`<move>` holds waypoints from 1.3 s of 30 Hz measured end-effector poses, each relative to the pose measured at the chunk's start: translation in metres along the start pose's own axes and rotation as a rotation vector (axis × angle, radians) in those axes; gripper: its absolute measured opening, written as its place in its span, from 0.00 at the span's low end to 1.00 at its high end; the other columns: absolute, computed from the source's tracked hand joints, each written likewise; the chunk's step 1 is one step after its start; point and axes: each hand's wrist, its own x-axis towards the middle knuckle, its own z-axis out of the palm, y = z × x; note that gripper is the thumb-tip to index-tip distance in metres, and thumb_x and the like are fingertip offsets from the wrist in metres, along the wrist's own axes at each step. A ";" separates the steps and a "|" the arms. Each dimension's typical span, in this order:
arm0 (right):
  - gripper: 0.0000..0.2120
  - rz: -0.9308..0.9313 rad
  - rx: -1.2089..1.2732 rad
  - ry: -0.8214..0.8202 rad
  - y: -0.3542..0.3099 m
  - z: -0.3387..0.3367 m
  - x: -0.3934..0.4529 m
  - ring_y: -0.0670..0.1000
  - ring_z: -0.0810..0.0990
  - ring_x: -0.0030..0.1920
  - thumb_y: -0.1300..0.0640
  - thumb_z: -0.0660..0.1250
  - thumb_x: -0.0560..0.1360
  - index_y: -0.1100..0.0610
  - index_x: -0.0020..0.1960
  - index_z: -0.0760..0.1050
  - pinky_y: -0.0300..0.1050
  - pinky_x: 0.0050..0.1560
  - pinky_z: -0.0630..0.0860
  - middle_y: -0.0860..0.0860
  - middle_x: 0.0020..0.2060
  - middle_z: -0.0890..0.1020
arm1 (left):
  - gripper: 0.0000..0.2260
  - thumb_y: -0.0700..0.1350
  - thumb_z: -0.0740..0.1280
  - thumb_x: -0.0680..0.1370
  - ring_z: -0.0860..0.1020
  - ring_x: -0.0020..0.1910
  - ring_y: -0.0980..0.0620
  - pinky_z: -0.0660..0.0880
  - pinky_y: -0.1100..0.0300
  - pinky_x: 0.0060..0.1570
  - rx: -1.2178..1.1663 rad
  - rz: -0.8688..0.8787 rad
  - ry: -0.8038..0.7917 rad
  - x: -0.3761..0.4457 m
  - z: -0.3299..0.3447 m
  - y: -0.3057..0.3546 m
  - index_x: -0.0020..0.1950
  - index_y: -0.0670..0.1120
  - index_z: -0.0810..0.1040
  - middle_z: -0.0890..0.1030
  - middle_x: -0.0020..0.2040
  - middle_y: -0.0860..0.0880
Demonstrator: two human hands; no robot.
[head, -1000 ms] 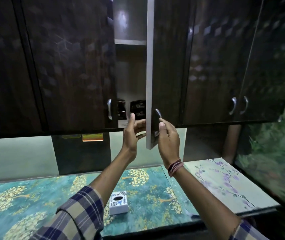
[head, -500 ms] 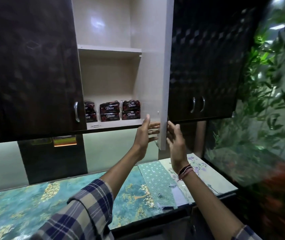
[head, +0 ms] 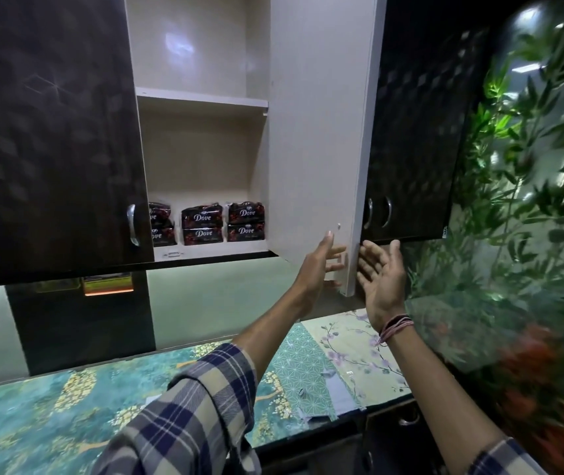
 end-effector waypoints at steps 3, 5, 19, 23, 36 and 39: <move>0.23 -0.151 0.133 0.127 0.001 0.020 -0.006 0.53 0.80 0.59 0.44 0.53 0.85 0.59 0.63 0.77 0.55 0.73 0.71 0.55 0.56 0.82 | 0.33 0.68 0.51 0.82 0.77 0.66 0.46 0.77 0.46 0.59 -0.042 -0.006 -0.012 0.002 -0.023 -0.002 0.69 0.46 0.79 0.78 0.69 0.44; 0.20 -0.218 0.244 0.082 0.007 0.043 -0.008 0.53 0.81 0.53 0.46 0.57 0.84 0.61 0.59 0.78 0.53 0.67 0.77 0.55 0.49 0.81 | 0.33 0.68 0.50 0.81 0.79 0.64 0.46 0.77 0.44 0.61 -0.073 -0.001 0.006 0.002 -0.048 -0.001 0.68 0.45 0.80 0.80 0.66 0.44; 0.26 0.241 0.127 -0.299 0.152 0.285 0.024 0.56 0.83 0.46 0.39 0.54 0.84 0.60 0.52 0.79 0.58 0.58 0.79 0.59 0.44 0.83 | 0.31 0.66 0.56 0.81 0.82 0.62 0.42 0.78 0.46 0.62 -0.132 0.121 0.580 -0.030 -0.346 0.019 0.65 0.41 0.80 0.85 0.59 0.41; 0.24 0.291 0.029 -0.339 0.197 0.339 0.046 0.56 0.82 0.48 0.40 0.54 0.84 0.58 0.52 0.79 0.57 0.59 0.79 0.57 0.46 0.83 | 0.30 0.63 0.56 0.83 0.78 0.66 0.45 0.75 0.49 0.65 -0.086 0.170 0.681 -0.026 -0.399 0.023 0.72 0.41 0.75 0.80 0.67 0.43; 0.15 0.301 -0.347 -0.597 0.285 0.399 0.082 0.57 0.84 0.58 0.56 0.58 0.83 0.59 0.61 0.81 0.55 0.59 0.82 0.57 0.53 0.87 | 0.23 0.65 0.52 0.83 0.76 0.62 0.58 0.67 0.54 0.66 0.080 0.111 0.596 0.006 -0.418 0.001 0.59 0.54 0.82 0.82 0.60 0.53; 0.16 0.237 -0.400 -0.591 0.283 0.399 0.077 0.58 0.84 0.58 0.56 0.57 0.84 0.59 0.56 0.83 0.58 0.63 0.80 0.58 0.53 0.87 | 0.21 0.63 0.52 0.84 0.80 0.49 0.65 0.73 0.67 0.49 0.070 0.113 0.650 0.002 -0.406 0.006 0.50 0.56 0.82 0.83 0.52 0.55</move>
